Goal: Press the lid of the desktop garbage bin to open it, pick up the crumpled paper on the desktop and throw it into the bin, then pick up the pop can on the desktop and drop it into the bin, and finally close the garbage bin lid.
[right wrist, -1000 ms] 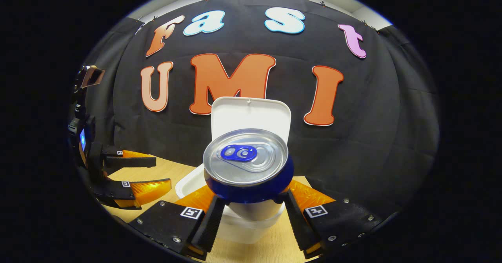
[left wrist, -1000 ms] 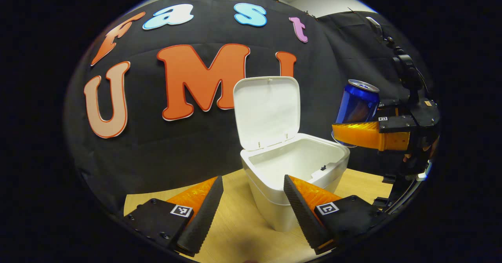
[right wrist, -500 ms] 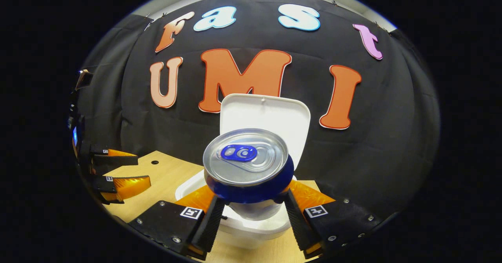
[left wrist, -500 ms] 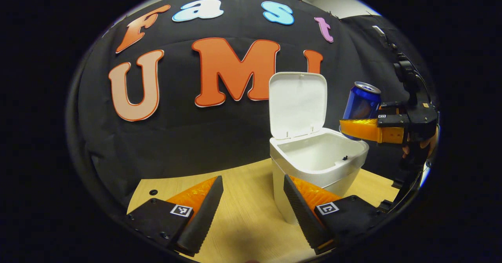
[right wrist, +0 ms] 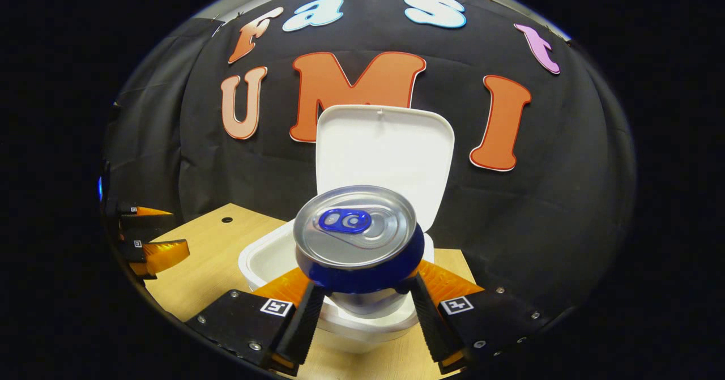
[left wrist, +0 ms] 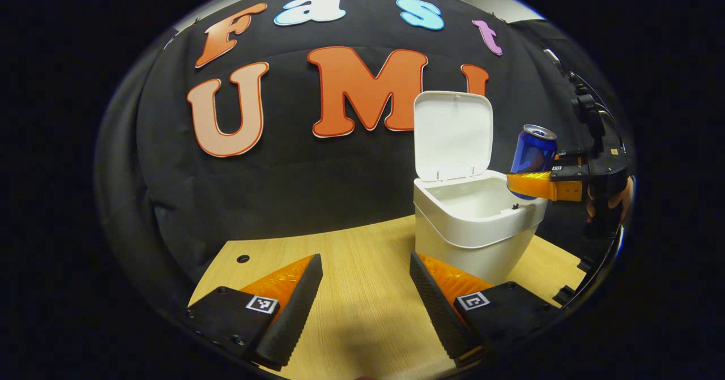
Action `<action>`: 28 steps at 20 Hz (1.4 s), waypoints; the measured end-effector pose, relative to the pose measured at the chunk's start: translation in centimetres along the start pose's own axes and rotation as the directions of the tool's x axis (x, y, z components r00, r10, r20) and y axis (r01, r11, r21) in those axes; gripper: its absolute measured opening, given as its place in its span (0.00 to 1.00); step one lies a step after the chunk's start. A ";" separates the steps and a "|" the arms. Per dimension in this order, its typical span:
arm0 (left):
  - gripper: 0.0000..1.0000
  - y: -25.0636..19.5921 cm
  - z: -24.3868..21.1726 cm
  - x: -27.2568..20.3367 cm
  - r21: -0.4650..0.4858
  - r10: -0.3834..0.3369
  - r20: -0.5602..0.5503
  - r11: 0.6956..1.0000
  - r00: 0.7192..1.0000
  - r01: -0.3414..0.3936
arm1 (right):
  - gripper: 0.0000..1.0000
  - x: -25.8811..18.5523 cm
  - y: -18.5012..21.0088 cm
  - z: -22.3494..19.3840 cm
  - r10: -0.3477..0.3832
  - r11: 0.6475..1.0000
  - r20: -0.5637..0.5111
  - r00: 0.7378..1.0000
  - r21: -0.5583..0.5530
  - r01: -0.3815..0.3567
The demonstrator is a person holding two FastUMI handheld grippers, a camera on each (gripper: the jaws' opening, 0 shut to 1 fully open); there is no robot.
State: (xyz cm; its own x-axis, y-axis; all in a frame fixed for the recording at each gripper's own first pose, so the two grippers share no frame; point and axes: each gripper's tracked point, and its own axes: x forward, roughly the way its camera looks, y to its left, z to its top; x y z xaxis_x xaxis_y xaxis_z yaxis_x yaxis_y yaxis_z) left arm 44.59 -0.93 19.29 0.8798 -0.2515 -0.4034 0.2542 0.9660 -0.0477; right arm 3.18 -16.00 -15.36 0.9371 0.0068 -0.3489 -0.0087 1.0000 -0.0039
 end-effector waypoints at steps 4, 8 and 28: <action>0.99 0.8 -1.2 -1.2 -0.027 0.052 -0.013 0.998 0.999 -0.052 | 0.80 0.4 -0.4 -1.3 0.007 1.000 -0.018 1.000 -0.008 -0.007; 0.99 1.3 -1.7 -2.4 -0.040 0.087 -0.019 0.995 0.996 -0.088 | 0.82 0.4 -0.7 -1.9 0.014 1.000 -0.028 1.000 0.009 -0.014; 0.99 6.1 -3.3 -6.6 -0.137 0.204 -0.033 0.969 0.978 -0.206 | 0.97 -0.2 -2.1 9.6 -0.016 0.996 0.194 0.981 0.092 -0.002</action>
State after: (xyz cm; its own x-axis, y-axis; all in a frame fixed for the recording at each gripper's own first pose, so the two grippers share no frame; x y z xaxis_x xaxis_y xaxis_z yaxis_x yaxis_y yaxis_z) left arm 38.99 6.78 18.61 0.8992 -0.0472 -0.4349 0.0099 0.9961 -0.0878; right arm 6.38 -18.03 -6.32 0.9871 -0.0080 -0.1602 0.0216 0.9963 0.0831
